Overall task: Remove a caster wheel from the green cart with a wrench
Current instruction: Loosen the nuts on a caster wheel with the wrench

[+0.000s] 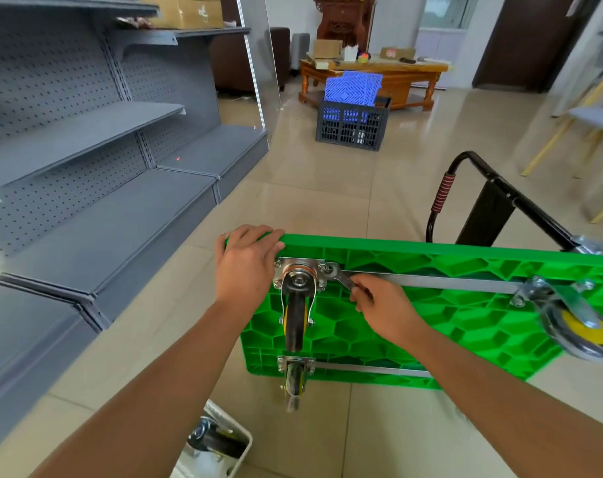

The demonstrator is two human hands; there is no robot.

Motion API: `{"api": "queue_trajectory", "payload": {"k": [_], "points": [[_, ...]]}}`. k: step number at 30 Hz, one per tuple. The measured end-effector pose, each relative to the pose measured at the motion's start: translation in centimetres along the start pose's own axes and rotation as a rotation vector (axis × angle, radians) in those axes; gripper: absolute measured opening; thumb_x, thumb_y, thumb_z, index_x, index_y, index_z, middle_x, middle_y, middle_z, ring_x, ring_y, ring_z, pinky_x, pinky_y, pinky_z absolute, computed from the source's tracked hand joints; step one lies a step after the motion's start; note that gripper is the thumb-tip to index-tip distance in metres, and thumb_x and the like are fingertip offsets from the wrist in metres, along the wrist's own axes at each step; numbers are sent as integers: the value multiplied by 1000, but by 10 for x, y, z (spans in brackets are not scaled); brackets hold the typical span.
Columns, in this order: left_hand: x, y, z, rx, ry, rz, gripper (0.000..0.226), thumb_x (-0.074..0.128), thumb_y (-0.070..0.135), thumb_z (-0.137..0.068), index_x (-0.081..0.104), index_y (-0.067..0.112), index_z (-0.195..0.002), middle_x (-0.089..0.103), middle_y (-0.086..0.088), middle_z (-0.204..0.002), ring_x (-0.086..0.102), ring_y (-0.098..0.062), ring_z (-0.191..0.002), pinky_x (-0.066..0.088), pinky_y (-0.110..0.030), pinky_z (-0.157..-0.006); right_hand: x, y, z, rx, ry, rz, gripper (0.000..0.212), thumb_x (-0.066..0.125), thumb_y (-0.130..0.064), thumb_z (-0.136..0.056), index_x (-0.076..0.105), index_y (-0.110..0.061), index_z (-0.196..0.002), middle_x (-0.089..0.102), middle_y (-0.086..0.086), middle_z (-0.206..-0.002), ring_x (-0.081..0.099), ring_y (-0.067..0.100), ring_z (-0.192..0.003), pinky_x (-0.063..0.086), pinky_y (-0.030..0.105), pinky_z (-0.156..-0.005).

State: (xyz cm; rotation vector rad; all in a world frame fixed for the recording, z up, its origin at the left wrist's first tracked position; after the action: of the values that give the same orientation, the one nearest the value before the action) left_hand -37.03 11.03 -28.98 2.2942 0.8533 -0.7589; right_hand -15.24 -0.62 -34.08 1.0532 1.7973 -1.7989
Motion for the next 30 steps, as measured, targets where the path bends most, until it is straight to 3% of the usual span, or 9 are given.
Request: {"api": "queue_trajectory", "payload": {"k": [4,9,14,18,23,26,30], "points": [[-7,1,6,37,31,-9,32,49,39,-101,74,29,-119,71,13,-116,60,-21,-113,41,-47,-100,-2,-9,1,-43,9,66,13,53,-17,-103,65,-19,-101,63,3,-74,46,9,-52,34,20,-48],[-2,-2,13,141,69,-34,30,53,29,-102,70,26,-126,69,6,-124,60,-23,-118,39,-50,-107,-12,-20,-1,-150,100,233,17,55,-17,-102,67,-5,-96,55,0,-74,45,15,-63,27,27,-60],[1,-3,11,143,75,-57,32,50,32,-102,69,27,-128,68,5,-127,59,-24,-121,34,-52,-114,-16,-22,-1,-185,138,299,19,54,-17,-103,68,-4,-102,63,7,-88,49,17,-74,34,29,-68],[1,-3,12,169,116,-66,29,56,29,-101,71,25,-125,69,4,-124,61,-26,-117,40,-53,-107,-15,-21,-3,-188,136,297,19,53,-20,-103,68,-7,-101,60,3,-84,50,17,-74,33,29,-67],[3,0,15,220,133,-117,34,47,30,-104,68,22,-129,67,2,-129,58,-25,-126,28,-55,-120,-23,-24,-4,-197,82,416,25,48,-33,-105,61,-16,-92,52,-3,-74,54,24,-69,45,37,-61],[3,2,20,284,115,-165,38,43,30,-106,63,19,-137,62,0,-138,54,-25,-132,28,-56,-120,-30,-28,-6,-199,98,601,29,40,-41,-106,59,-20,-99,48,-5,-76,60,30,-75,41,34,-59],[4,3,25,344,87,-210,42,40,30,-107,55,18,-145,56,-3,-146,48,-26,-138,25,-57,-121,-27,-28,-8,-188,68,589,32,38,-44,-106,58,-19,-104,54,-1,-79,62,32,-78,45,36,-61]]}}
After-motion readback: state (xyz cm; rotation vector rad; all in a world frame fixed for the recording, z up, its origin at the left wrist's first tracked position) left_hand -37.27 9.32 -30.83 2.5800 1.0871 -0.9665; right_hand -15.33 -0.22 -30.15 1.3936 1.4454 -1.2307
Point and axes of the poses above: each hand's wrist, its own z-axis away from the middle knuckle, its own x-axis out of the palm, y = z × x, the point moved 7 cm from there along -z, towards the middle knuckle
